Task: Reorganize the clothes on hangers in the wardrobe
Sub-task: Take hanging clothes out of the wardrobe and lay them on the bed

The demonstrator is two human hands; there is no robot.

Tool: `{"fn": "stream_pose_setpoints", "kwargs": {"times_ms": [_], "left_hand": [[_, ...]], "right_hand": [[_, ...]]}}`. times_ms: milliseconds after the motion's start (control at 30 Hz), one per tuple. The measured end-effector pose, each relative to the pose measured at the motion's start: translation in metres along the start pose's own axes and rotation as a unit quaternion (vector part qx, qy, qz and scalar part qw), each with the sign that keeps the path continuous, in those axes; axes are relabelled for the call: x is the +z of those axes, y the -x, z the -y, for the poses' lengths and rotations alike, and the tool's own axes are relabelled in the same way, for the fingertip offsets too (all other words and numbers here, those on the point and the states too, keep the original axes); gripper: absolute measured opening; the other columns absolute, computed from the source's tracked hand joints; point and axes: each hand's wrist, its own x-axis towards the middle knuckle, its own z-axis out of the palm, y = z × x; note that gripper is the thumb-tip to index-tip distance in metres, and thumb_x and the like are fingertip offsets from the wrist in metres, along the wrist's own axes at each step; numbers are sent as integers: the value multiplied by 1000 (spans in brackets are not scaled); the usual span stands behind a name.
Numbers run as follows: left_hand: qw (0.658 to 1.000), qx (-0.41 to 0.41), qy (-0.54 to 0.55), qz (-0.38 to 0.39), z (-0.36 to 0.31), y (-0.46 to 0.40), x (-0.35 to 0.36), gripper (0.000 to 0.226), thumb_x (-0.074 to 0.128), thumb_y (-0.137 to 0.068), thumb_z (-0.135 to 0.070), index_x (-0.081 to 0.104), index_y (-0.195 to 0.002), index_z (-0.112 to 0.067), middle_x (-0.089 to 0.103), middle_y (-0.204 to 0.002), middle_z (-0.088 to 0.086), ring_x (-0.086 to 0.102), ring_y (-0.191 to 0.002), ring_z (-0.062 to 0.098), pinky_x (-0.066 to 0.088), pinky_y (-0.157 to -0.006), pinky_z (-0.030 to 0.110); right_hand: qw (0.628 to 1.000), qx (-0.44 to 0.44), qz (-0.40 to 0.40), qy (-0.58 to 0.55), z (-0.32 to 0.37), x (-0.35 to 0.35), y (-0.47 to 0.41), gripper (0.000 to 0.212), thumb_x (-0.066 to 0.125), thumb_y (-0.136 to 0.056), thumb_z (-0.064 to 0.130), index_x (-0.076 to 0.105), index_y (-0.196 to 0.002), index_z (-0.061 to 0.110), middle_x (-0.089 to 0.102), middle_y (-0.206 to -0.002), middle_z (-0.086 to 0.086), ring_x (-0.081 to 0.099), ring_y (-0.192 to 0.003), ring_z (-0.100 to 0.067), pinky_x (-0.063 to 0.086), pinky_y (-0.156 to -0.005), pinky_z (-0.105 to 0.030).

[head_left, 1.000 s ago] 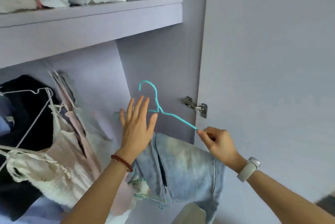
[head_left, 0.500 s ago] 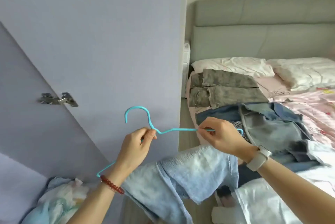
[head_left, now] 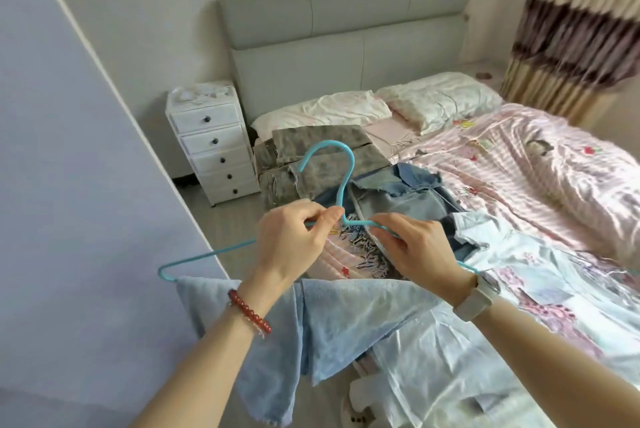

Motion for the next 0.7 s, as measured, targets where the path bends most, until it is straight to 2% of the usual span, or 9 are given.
{"fn": "stream_pose_setpoints", "kwargs": {"times_ms": [100, 167, 267, 367, 433, 500, 600, 700], "left_hand": [[1000, -7, 1, 3, 6, -37, 24, 35, 53, -79, -46, 71, -64, -20, 64, -63, -8, 54, -57, 6, 37, -54, 21], [1000, -17, 8, 7, 13, -68, 42, 34, 54, -79, -47, 72, -65, -21, 62, -62, -11, 55, -60, 6, 39, -55, 23], [999, -32, 10, 11, 24, -112, 66, 30, 61, -83, -41, 73, -69, -17, 65, -67, -8, 59, -68, 11, 44, -62, 28], [998, -49, 8, -26, 41, -148, 77, 24, 66, -82, -33, 75, -72, -13, 68, -69, -1, 56, -77, 15, 43, -70, 32], [997, -53, 8, -60, 50, -159, 72, 21, 69, -80, -30, 75, -71, -12, 67, -66, -3, 51, -79, 15, 43, -76, 38], [994, -64, -14, -90, 62, -175, 64, 20, 71, -78, -28, 74, -68, -12, 62, -61, -7, 50, -80, 16, 42, -80, 47], [988, -75, -50, -124, 77, -206, 49, 24, 71, -78, -29, 72, -63, -10, 57, -57, -7, 53, -78, 21, 40, -82, 50], [983, -71, -60, -160, 92, -239, 35, 27, 71, -79, -29, 71, -61, -9, 59, -57, -4, 57, -71, 26, 41, -81, 53]], "right_hand": [[1000, 17, -23, 4, -28, 5, -16, 17, 55, -87, 16, 67, -88, 4, 66, -71, -2, 58, -48, -15, 42, -40, -21], [998, 34, -48, -9, -54, 11, -32, 24, 49, -88, 19, 67, -88, 3, 66, -71, -3, 55, -48, -14, 40, -41, -20], [993, 87, -71, -38, -91, 26, -59, 18, 55, -86, 15, 67, -87, 1, 65, -70, -4, 55, -53, -15, 39, -49, -21], [988, 119, -57, -82, -117, 47, -91, 14, 56, -84, 10, 66, -86, 0, 64, -69, -6, 52, -55, -10, 43, -51, -25], [985, 128, -49, -108, -118, 57, -108, 11, 58, -85, 8, 67, -85, 1, 60, -67, -1, 46, -57, -5, 39, -53, -20], [980, 142, -37, -137, -123, 72, -132, 9, 59, -86, 7, 67, -85, 2, 54, -65, 5, 44, -54, -7, 38, -52, -22], [979, 126, -24, -160, -129, 91, -174, 11, 58, -87, 9, 67, -87, 2, 50, -63, 10, 41, -50, -4, 35, -51, -22], [982, 107, -33, -154, -131, 104, -221, 12, 59, -87, 10, 68, -89, 2, 57, -65, 3, 42, -53, -7, 36, -54, -27]]}}
